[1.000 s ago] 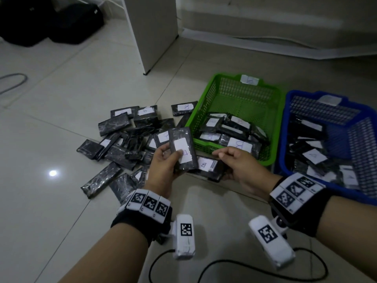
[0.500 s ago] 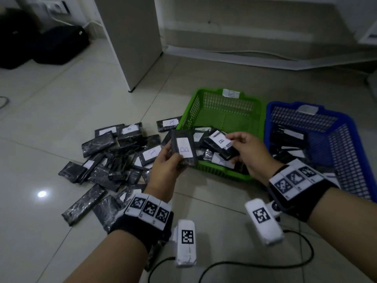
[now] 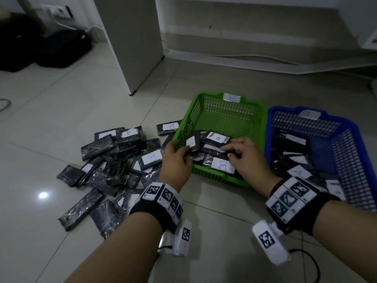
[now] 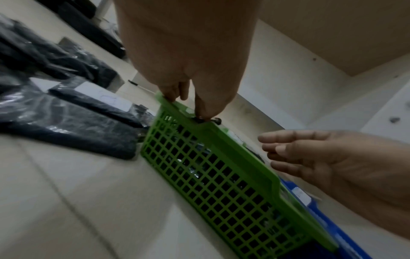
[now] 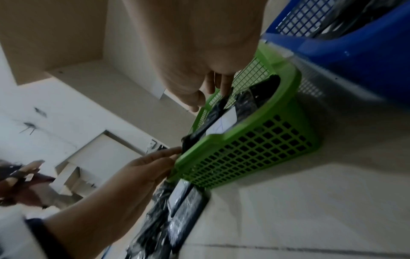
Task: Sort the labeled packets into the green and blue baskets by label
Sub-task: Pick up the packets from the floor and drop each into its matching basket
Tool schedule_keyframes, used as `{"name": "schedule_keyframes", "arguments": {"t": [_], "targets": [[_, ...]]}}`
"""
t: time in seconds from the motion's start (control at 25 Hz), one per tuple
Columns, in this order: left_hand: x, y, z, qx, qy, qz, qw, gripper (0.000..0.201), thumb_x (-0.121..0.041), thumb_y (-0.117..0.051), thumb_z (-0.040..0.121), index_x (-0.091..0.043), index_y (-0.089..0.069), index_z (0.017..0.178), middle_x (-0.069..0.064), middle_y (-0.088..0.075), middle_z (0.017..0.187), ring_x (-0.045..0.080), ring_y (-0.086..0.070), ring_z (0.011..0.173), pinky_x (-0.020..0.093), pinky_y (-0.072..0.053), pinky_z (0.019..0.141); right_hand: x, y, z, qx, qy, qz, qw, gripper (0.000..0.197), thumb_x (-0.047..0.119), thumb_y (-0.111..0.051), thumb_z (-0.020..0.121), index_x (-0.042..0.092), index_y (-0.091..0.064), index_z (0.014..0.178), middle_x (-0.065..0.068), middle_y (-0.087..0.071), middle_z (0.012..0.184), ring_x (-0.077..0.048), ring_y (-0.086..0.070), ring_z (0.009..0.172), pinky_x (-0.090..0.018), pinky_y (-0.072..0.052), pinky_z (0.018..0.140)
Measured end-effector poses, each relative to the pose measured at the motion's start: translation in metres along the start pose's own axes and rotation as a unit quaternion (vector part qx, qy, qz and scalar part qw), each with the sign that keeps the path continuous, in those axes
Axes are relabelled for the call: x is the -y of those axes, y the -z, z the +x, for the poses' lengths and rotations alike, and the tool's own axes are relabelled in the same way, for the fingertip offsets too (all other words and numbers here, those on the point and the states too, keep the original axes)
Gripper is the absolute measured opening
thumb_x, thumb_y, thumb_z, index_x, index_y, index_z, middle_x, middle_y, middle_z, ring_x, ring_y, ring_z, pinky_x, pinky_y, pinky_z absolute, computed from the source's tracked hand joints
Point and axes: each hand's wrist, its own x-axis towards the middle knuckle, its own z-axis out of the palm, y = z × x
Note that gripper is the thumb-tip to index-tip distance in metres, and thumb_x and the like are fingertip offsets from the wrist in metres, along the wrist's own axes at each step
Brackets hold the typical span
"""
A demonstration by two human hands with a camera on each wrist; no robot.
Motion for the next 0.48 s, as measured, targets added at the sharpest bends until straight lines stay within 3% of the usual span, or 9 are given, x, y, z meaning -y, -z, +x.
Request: {"name": "schedule_keyframes", "arguments": {"t": [0.04, 0.16, 0.24, 0.32, 0.48], "targets": [[0.007, 0.003, -0.006, -0.028, -0.001, -0.029, 0.999, 0.030, -0.012, -0.059, 0.085, -0.016, -0.066, 0.115, 0.010, -0.038, 0.138, 0.027, -0.036, 0.129, 0.038, -0.037, 0.108, 0.003, -0.005, -0.007, 0.009, 0.022, 0.004, 1.000, 0.026, -0.001, -0.060, 0.084, 0.017, -0.074, 0.096, 0.000, -0.051, 0.105, -0.012, -0.048, 0.104, -0.007, -0.035, 0.086], [0.040, 0.021, -0.029, -0.129, 0.010, -0.050, 0.990, 0.023, -0.002, -0.059, 0.078, -0.016, -0.070, 0.093, 0.007, -0.050, 0.116, 0.026, -0.045, 0.114, 0.029, -0.038, 0.094, 0.009, -0.024, -0.024, 0.032, 0.102, -0.044, 0.993, 0.027, -0.001, -0.058, 0.083, 0.018, -0.074, 0.094, -0.002, -0.056, 0.105, -0.014, -0.045, 0.104, -0.015, -0.030, 0.088], [0.066, 0.033, -0.042, -0.145, 0.050, -0.002, 0.988, 0.025, -0.002, -0.058, 0.076, -0.016, -0.069, 0.094, 0.008, -0.055, 0.108, 0.032, -0.047, 0.106, 0.031, -0.036, 0.091, 0.014, -0.040, -0.032, 0.042, 0.164, -0.077, 0.983, 0.031, -0.001, -0.057, 0.080, 0.019, -0.073, 0.098, -0.004, -0.058, 0.111, -0.015, -0.043, 0.111, -0.019, -0.029, 0.093], [0.090, 0.043, -0.048, -0.094, 0.095, 0.059, 0.989, 0.028, -0.013, -0.062, 0.079, -0.018, -0.066, 0.106, 0.007, -0.056, 0.116, 0.034, -0.046, 0.109, 0.037, -0.037, 0.093, 0.019, -0.058, -0.037, 0.077, 0.228, -0.118, 0.963, 0.037, 0.004, -0.055, 0.076, 0.020, -0.071, 0.105, -0.007, -0.056, 0.121, -0.018, -0.040, 0.120, -0.025, -0.029, 0.102], [0.111, 0.061, -0.053, 0.067, 0.098, 0.207, 0.971, 0.071, -0.060, -0.068, 0.069, -0.031, -0.046, 0.129, -0.002, -0.045, 0.131, 0.025, -0.039, 0.122, 0.045, -0.039, 0.101, 0.025, -0.088, -0.040, 0.154, 0.315, -0.193, 0.916, 0.038, 0.007, -0.057, 0.076, 0.020, -0.067, 0.110, -0.011, -0.053, 0.132, -0.030, -0.039, 0.132, -0.038, -0.030, 0.111]]}}
